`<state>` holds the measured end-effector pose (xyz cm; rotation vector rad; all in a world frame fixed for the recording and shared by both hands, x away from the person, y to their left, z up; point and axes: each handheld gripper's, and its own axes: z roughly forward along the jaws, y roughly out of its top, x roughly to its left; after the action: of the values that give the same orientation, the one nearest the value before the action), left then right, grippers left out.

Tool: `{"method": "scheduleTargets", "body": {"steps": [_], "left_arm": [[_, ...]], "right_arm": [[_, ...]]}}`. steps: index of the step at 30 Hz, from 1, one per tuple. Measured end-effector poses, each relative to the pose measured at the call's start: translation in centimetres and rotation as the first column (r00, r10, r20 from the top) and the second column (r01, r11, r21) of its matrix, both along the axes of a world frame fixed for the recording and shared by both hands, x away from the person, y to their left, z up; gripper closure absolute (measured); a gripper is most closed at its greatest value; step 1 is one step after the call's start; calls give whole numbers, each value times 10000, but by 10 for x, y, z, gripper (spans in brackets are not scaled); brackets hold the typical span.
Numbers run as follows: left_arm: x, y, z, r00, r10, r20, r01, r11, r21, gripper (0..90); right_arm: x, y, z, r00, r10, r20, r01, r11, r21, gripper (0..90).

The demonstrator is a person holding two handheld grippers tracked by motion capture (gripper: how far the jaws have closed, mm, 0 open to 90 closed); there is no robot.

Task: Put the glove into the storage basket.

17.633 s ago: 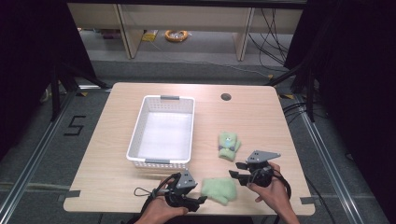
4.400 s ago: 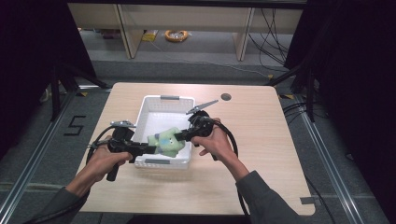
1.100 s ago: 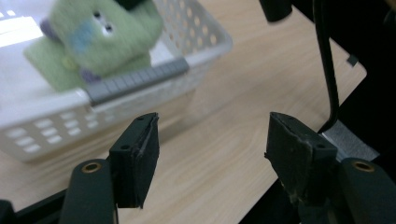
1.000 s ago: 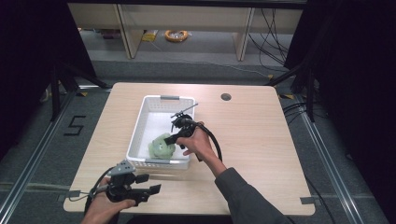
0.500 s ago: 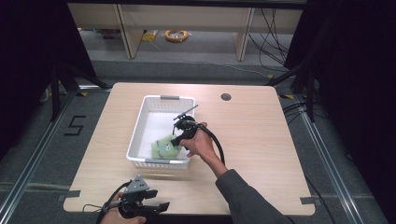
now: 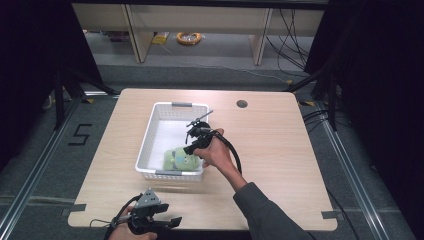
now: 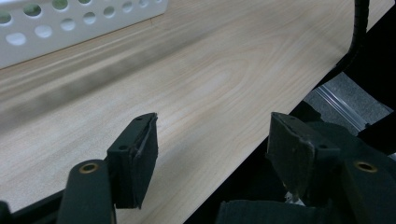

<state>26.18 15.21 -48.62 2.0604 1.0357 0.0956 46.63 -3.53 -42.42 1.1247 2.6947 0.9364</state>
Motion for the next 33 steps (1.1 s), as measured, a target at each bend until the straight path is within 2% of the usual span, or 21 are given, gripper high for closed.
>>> {"method": "scheduleTargets", "body": {"steps": [1, 2, 3, 4, 5, 6, 8, 9, 10, 11, 12, 14, 15, 17, 20, 22, 24, 25, 26, 31, 33], "left_arm": [[-1, -1, 0, 10000, 38, 25, -38, 9999, -104, 324], [0, 0, 0, 10000, -83, 26, 83, 10000, 7, 324], [-1, -1, 0, 10000, -41, 35, 41, 9999, -118, 322], [0, 1, 0, 9999, -53, 117, 52, 9999, 89, 321], [0, 0, 0, 10000, 17, 97, -17, 10000, 6, 320], [0, 0, 0, 10000, 57, -15, -57, 9999, -83, 319], [0, 1, 0, 9999, 37, 119, -37, 10000, -69, 310], [0, -1, 0, 9996, 244, 132, -241, 9994, -242, 300], [1, 0, 0, 9999, 102, 87, -100, 9997, -245, 284], [1, 0, 0, 9997, 215, 72, -213, 9995, -253, 269], [2, 1, 0, 9999, 119, 100, -116, 9995, -290, 260], [2, 0, -2, 9994, 276, 212, -268, 9988, -399, 236], [3, 2, -2, 9995, 186, 261, -182, 9997, -130, 230], [3, 2, -2, 9997, 197, 171, -191, 9993, -323, 221], [3, 1, -3, 9993, 222, 290, -214, 9994, -255, 215], [3, 3, -2, 9996, 26, 292, -23, 10000, -97, 213], [3, 1, -3, 9990, 161, 415, -154, 9997, -189, 210], [3, 3, -3, 9992, 101, 389, -97, 9999, -94, 209], [3, 2, -4, 9989, 222, 423, -213, 9995, -228, 207], [5, 4, -5, 9981, 278, 551, -274, 9996, -89, 204], [5, 3, -5, 9981, 371, 483, -359, 9990, -258, 202]], "right_arm": [[-2, -1, 2, 9998, -173, -93, 174, 9997, 150, 547], [-4, -2, 4, 9994, -289, -193, 292, 9995, 149, 546], [-4, -4, 5, 9999, -159, 13, 159, 9996, 232, 539], [-4, -6, 6, 10000, -17, 92, 14, 9993, 368, 536], [-6, -8, 8, 10000, -78, -2, 78, 9990, 438, 536], [-7, -10, 9, 9999, -94, 113, 89, 9990, 433, 529], [-9, -15, 12, 9995, 76, 303, -97, 9976, 681, 523], [-10, -17, 13, 9996, -15, 280, -6, 9970, 773, 512], [-13, -19, 15, 9994, -278, 229, 259, 9966, 785, 500], [-13, -22, 17, 9994, -237, 233, 220, 9973, 705, 494], [-14, -25, 17, 9992, 24, 408, -65, 9950, 998, 484], [-17, -30, 20, 9985, -23, 549, -38, 9938, 1113, 478], [-20, -32, 21, 9990, 37, 441, -94, 9913, 1311, 470], [-22, -39, 23, 9988, -55, 480, -10, 9910, 1340, 462], [-24, -49, 23, 9982, 40, 603, -135, 9875, 1568, 457], [-27, -55, 24, 9986, -22, 538, -65, 9870, 1603, 450], [-28, -61, 24, 9981, 92, 604, -199, 9837, 1786, 435], [-30, -64, 24, 9978, 2, 670, -126, 9827, 1848, 432], [-32, -66, 24, 9984, -14, 557, -96, 9802, 1975, 428], [-39, -78, 22, 9976, 13, 692, -165, 9754, 2198, 408], [-42, -83, 22, 9974, -28, 721, -143, 9717, 2360, 401]]}}
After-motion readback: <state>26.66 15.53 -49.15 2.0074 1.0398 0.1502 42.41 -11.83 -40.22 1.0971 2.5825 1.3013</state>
